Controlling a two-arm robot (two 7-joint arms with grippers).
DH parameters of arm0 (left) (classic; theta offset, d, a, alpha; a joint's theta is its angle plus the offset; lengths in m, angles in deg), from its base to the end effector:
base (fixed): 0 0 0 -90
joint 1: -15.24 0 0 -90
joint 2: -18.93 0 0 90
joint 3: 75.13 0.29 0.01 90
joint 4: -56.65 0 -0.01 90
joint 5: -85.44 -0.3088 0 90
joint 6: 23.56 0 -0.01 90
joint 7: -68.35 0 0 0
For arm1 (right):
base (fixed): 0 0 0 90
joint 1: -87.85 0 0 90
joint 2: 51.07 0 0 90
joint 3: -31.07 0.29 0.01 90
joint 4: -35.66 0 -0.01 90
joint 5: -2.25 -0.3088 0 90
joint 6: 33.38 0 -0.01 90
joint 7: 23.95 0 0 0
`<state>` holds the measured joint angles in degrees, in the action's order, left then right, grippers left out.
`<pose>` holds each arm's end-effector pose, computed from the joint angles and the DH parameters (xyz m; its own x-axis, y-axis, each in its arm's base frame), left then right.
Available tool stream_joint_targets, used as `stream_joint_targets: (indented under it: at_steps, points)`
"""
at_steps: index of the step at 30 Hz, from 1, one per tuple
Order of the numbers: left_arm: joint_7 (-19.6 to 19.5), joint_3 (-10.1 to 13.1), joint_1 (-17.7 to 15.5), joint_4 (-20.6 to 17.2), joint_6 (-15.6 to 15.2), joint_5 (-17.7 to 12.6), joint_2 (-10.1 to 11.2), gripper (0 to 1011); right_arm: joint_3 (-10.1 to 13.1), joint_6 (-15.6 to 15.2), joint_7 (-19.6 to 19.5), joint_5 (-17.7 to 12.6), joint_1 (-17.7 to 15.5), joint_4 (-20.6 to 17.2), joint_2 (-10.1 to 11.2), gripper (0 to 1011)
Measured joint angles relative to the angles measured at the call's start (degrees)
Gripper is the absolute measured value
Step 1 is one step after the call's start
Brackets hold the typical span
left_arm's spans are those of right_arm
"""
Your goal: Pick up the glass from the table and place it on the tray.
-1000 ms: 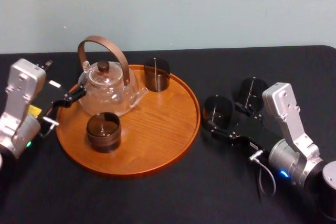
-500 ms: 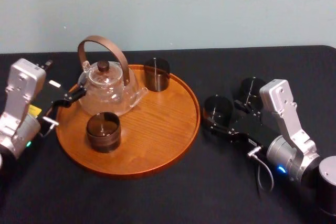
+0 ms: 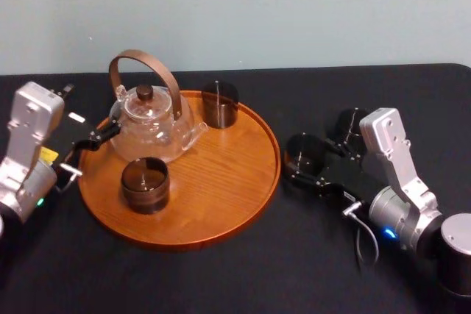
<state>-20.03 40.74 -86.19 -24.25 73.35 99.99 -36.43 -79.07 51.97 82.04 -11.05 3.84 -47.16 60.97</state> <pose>0.3581 0.0826 -0.3023 0.2924 0.8803 0.3736 -0.9552 0.2875 0.0703 0.3407 -0.0239 -0.3239 0.5403 -0.8357 0.0983 0.8243 0.5022 -0.2613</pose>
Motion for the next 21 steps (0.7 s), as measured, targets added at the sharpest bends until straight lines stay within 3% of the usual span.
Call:
stream_joint_targets:
  at_steps: [21]
  points:
    - [0.0,0.0,0.0,0.0,0.0,0.0,0.0,1001,1.4,-0.4,2.7,1.8,1.7,3.2,-2.4,1002]
